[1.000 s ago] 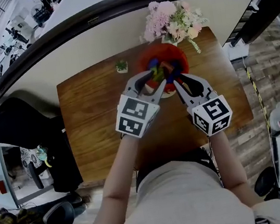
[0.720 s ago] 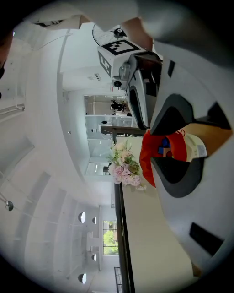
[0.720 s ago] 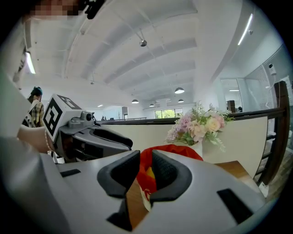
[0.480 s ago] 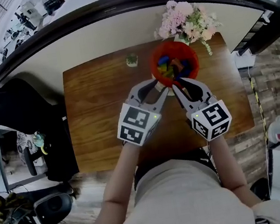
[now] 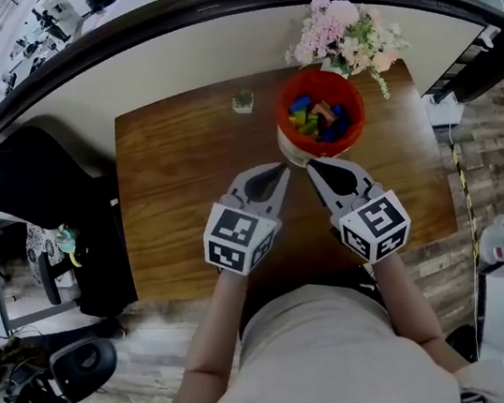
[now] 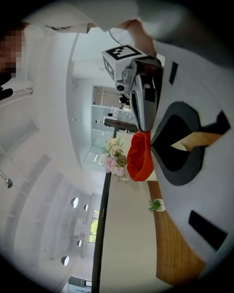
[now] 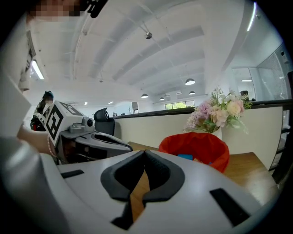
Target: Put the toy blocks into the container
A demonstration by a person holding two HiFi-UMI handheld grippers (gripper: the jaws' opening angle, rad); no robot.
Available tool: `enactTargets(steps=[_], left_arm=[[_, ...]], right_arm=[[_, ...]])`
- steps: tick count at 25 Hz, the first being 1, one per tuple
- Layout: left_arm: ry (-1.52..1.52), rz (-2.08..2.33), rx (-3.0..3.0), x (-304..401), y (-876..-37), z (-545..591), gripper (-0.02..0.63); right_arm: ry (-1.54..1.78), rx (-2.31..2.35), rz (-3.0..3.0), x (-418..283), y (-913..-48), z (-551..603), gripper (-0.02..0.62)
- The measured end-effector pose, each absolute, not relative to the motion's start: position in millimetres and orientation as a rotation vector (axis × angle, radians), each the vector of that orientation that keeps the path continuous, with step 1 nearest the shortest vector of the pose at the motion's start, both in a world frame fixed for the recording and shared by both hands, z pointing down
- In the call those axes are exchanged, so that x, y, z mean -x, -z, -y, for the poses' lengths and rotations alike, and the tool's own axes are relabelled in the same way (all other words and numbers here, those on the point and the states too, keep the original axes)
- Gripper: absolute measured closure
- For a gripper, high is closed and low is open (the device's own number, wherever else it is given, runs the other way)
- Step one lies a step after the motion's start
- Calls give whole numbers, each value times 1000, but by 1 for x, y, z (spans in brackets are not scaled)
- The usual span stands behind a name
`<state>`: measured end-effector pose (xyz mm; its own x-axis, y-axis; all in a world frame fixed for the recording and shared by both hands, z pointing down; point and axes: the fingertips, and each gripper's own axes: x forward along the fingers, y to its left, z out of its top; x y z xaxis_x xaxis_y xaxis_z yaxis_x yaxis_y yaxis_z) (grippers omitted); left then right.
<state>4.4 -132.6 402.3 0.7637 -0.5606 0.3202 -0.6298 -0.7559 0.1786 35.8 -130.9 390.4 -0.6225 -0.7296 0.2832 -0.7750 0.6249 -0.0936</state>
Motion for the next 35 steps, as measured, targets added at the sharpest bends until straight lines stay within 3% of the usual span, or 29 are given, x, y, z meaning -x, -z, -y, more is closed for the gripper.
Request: enactTargets(steps=[15, 35], left_arm=[[-522, 984, -2582, 12, -444, 111, 592], [-523, 929, -2536, 5, -455, 98, 592]], right_arm=[[-396, -1117, 2639, -22, -419, 107, 584], [-435, -1076, 2588, -20, -436, 99, 584]])
